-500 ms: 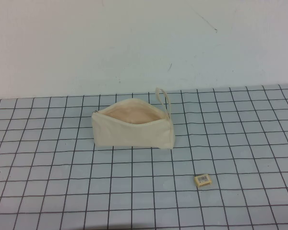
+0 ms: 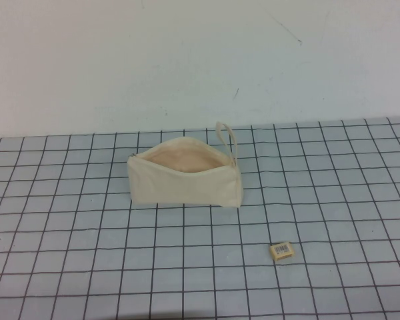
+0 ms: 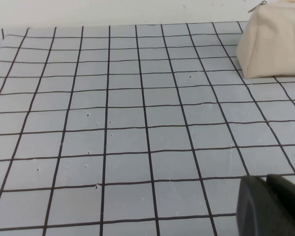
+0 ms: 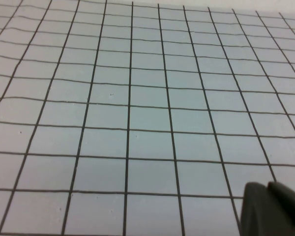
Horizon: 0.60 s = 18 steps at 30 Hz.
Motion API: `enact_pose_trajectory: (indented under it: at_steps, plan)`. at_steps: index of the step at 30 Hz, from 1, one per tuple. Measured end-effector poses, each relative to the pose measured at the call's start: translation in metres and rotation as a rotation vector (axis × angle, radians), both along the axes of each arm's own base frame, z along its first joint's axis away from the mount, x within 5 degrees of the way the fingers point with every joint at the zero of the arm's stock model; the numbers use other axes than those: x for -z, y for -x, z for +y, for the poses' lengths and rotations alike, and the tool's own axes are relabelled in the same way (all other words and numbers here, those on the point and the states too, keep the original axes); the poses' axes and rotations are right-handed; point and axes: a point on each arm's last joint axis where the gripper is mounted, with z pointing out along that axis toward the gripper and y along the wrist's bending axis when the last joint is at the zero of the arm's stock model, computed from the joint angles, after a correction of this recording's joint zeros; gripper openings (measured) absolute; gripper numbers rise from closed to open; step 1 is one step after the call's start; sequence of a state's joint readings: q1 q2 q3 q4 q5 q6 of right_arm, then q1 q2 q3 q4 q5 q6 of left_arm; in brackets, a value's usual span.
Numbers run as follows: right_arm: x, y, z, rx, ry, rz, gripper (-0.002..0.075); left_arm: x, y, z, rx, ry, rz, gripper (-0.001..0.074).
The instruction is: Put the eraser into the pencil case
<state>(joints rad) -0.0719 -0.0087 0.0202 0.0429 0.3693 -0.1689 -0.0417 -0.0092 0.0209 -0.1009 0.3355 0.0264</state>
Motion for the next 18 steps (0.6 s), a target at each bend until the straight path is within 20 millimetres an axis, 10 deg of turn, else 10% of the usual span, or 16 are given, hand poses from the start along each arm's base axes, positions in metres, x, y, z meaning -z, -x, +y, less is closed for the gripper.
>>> enact_pose_trajectory:
  at_steps: [18]
  plan:
    - [-0.0013, -0.001, 0.0, 0.001, -0.004, -0.027, -0.0001, 0.0, 0.0, 0.0, 0.0, 0.0, 0.0, -0.0001]
